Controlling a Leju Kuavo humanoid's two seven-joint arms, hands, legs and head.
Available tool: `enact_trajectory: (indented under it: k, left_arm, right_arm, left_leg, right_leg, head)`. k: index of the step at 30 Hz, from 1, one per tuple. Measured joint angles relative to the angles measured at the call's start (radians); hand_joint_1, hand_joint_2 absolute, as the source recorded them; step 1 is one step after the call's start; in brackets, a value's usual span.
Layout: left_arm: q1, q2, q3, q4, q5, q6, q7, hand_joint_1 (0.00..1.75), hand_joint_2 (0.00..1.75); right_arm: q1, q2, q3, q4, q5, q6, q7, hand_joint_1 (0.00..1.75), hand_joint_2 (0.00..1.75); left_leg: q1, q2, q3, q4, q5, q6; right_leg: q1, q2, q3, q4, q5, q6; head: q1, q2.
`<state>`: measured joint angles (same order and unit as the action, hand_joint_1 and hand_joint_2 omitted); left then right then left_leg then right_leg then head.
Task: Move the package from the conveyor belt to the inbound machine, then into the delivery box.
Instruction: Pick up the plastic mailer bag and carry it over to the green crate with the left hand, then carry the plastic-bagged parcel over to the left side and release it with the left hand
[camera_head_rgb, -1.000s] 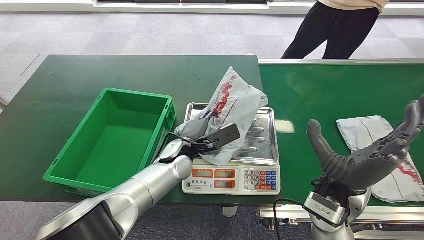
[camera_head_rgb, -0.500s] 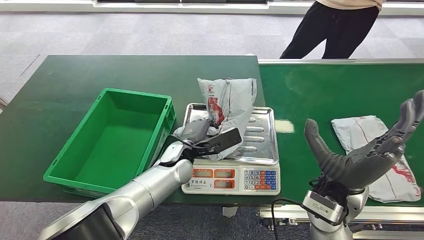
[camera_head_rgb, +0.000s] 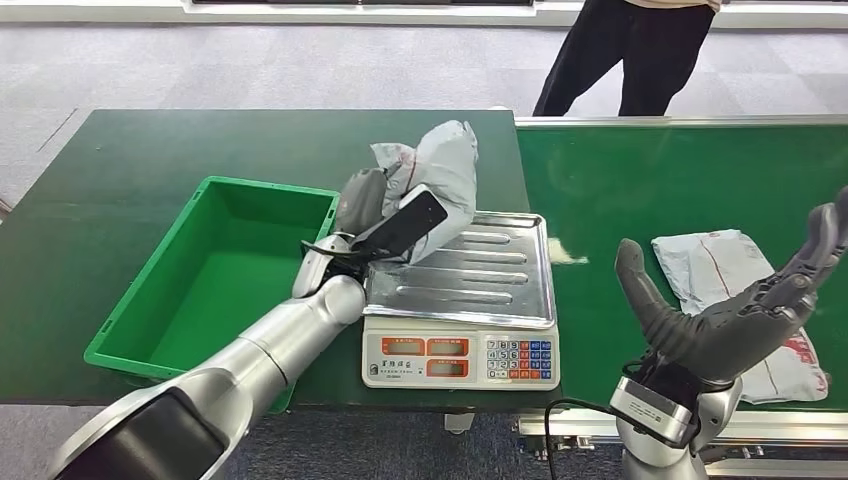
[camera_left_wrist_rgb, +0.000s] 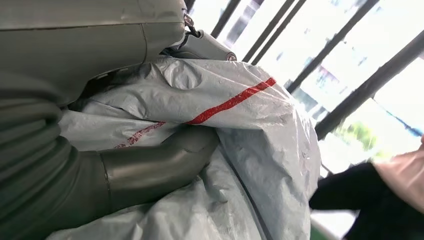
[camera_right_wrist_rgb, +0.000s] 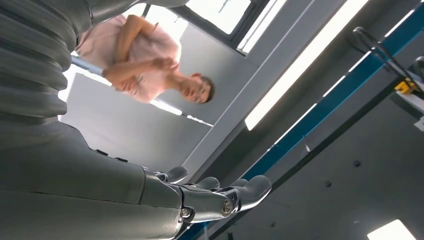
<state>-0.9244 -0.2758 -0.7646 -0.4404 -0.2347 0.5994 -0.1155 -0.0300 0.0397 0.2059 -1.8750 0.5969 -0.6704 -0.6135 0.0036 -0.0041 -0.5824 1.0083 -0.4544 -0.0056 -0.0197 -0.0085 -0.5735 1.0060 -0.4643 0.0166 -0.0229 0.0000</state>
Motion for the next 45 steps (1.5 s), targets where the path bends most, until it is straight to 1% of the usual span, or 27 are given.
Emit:
enact_trajectory:
  k: [4, 6, 9, 11, 14, 19, 22, 24, 28, 31, 34, 36, 38, 40, 43, 45]
  left_arm:
    - [0.035, 0.075, 0.203, -0.196, -0.243, -0.079, 0.048, 1.75, 1.75]
    - [0.068, 0.104, 0.294, -0.281, -0.323, -0.108, 0.055, 1.75, 1.75]
    - [0.115, 0.135, 0.407, -0.377, -0.378, -0.136, 0.056, 1.75, 1.75]
    - [0.138, 0.145, 0.457, -0.420, -0.391, -0.144, 0.054, 1.75, 1.75]
    - [0.159, 0.154, 0.504, -0.465, -0.400, -0.149, 0.052, 1.75, 1.75]
    - [0.179, 0.170, 0.542, -0.500, -0.427, -0.145, 0.064, 1.75, 1.75]
    - [0.202, 0.204, 0.575, -0.512, -0.436, -0.146, 0.070, 1.75, 1.75]
    - [0.224, 0.230, 0.604, -0.519, -0.435, -0.164, 0.069, 1.75, 1.75]
    - [0.293, 0.277, 0.676, -0.571, -0.468, -0.204, 0.077, 1.75, 1.75]
    - [0.337, 0.296, 0.712, -0.614, -0.493, -0.211, 0.085, 1.75, 1.75]
    - [0.359, 0.305, 0.734, -0.643, -0.500, -0.218, 0.090, 1.74, 1.75]
    - [0.365, 0.309, 0.741, -0.655, -0.501, -0.220, 0.092, 1.29, 1.75]
    - [0.369, 0.311, 0.746, -0.665, -0.504, -0.226, 0.096, 0.43, 1.75]
    - [0.375, 0.313, 0.752, -0.675, -0.511, -0.236, 0.103, 0.00, 1.75]
    - [0.392, 0.317, 0.762, -0.690, -0.542, -0.243, 0.122, 0.00, 1.75]
    - [0.407, 0.321, 0.767, -0.698, -0.587, -0.237, 0.151, 0.00, 1.75]
  right_arm:
    - [0.045, 0.000, -0.029, 0.000, -0.005, -0.006, -0.011, 0.00, 1.75]
    - [0.067, 0.000, -0.040, 0.000, -0.009, -0.003, -0.017, 0.00, 1.75]
    - [0.090, 0.000, -0.055, -0.001, -0.011, 0.002, -0.020, 0.00, 1.75]
    - [0.097, 0.000, -0.059, -0.001, -0.012, 0.006, -0.021, 0.00, 1.75]
    - [0.100, 0.000, -0.062, -0.001, -0.011, 0.008, -0.021, 0.00, 1.75]
    - [0.106, 0.000, -0.067, -0.001, -0.009, 0.009, -0.019, 0.00, 1.75]
    - [0.127, 0.000, -0.079, -0.002, -0.013, 0.008, -0.020, 0.00, 1.75]
    - [0.141, -0.001, -0.091, -0.006, -0.019, 0.010, -0.025, 0.00, 1.75]
    - [0.166, -0.001, -0.119, -0.016, -0.021, 0.033, -0.030, 0.00, 1.75]
    - [0.175, -0.001, -0.134, -0.018, -0.020, 0.044, -0.030, 0.00, 1.75]
    - [0.179, -0.001, -0.141, -0.019, -0.020, 0.047, -0.030, 0.00, 1.75]
    - [0.181, -0.001, -0.143, -0.020, -0.020, 0.048, -0.030, 0.00, 1.75]
    - [0.182, -0.001, -0.144, -0.021, -0.020, 0.050, -0.029, 0.00, 1.75]
    - [0.182, -0.001, -0.145, -0.021, -0.020, 0.058, -0.027, 0.00, 1.75]
    - [0.182, -0.001, -0.149, -0.021, -0.021, 0.077, -0.024, 0.00, 1.75]
    - [0.182, 0.000, -0.151, -0.021, -0.018, 0.095, -0.020, 0.00, 1.75]
  left_leg:
    - [0.000, 0.002, 0.000, -0.001, 0.000, 0.000]
    - [0.000, 0.003, 0.000, -0.001, 0.000, 0.000]
    - [0.000, 0.004, -0.001, -0.001, 0.000, 0.000]
    - [0.001, 0.003, -0.002, -0.001, 0.000, 0.000]
    - [0.001, 0.003, -0.002, -0.001, 0.000, 0.000]
    - [0.000, 0.003, -0.002, -0.001, 0.000, 0.000]
    - [0.000, 0.004, -0.002, -0.001, 0.000, 0.000]
    - [0.000, 0.004, -0.002, -0.001, 0.000, 0.000]
    - [0.001, 0.005, -0.003, -0.001, 0.000, -0.001]
    - [0.001, 0.005, -0.004, -0.001, 0.000, -0.001]
    - [0.001, 0.005, -0.004, -0.001, 0.000, -0.001]
    - [0.002, 0.004, -0.004, -0.001, 0.000, -0.001]
    - [0.002, 0.004, -0.005, -0.001, 0.000, -0.001]
    - [0.002, 0.005, -0.004, -0.001, 0.000, -0.001]
    - [0.002, 0.005, -0.004, -0.001, 0.000, -0.001]
    - [0.002, 0.005, -0.005, -0.001, 0.000, -0.001]
  right_leg:
    - [0.001, 0.001, -0.001, 0.000, 0.000, 0.000]
    - [0.001, 0.002, -0.002, 0.000, 0.000, 0.000]
    - [0.001, 0.003, -0.003, 0.000, 0.000, 0.000]
    - [0.001, 0.002, -0.003, 0.000, 0.000, 0.000]
    - [0.000, 0.002, -0.003, 0.000, 0.000, 0.000]
    - [0.000, 0.002, -0.003, 0.000, 0.000, 0.000]
    - [0.000, 0.003, -0.003, 0.000, 0.000, 0.000]
    - [0.001, 0.004, -0.004, 0.000, 0.000, 0.000]
    - [0.003, 0.005, -0.005, 0.000, 0.000, -0.001]
    - [0.003, 0.005, -0.006, 0.000, 0.000, -0.001]
    - [0.002, 0.004, -0.006, 0.000, 0.000, -0.001]
    - [0.002, 0.004, -0.006, 0.000, 0.000, -0.001]
    - [0.001, 0.004, -0.006, 0.000, 0.000, -0.002]
    - [0.001, 0.004, -0.005, 0.000, 0.000, -0.002]
    - [0.002, 0.004, -0.006, 0.000, 0.000, -0.002]
    - [0.002, 0.004, -0.006, 0.000, 0.000, -0.002]
  head:
    - [0.000, 0.000]
    - [0.000, 0.000]
    - [0.000, 0.000]
    - [0.000, 0.000]
    - [0.000, 0.000]
    - [0.000, 0.000]
    - [0.000, 0.000]
    - [0.000, 0.000]
    - [0.000, 0.000]
    - [0.000, 0.000]
    - [0.000, 0.000]
    - [0.000, 0.000]
    - [0.000, 0.000]
    - [0.000, 0.000]
    - [0.000, 0.000]
    - [0.000, 0.000]
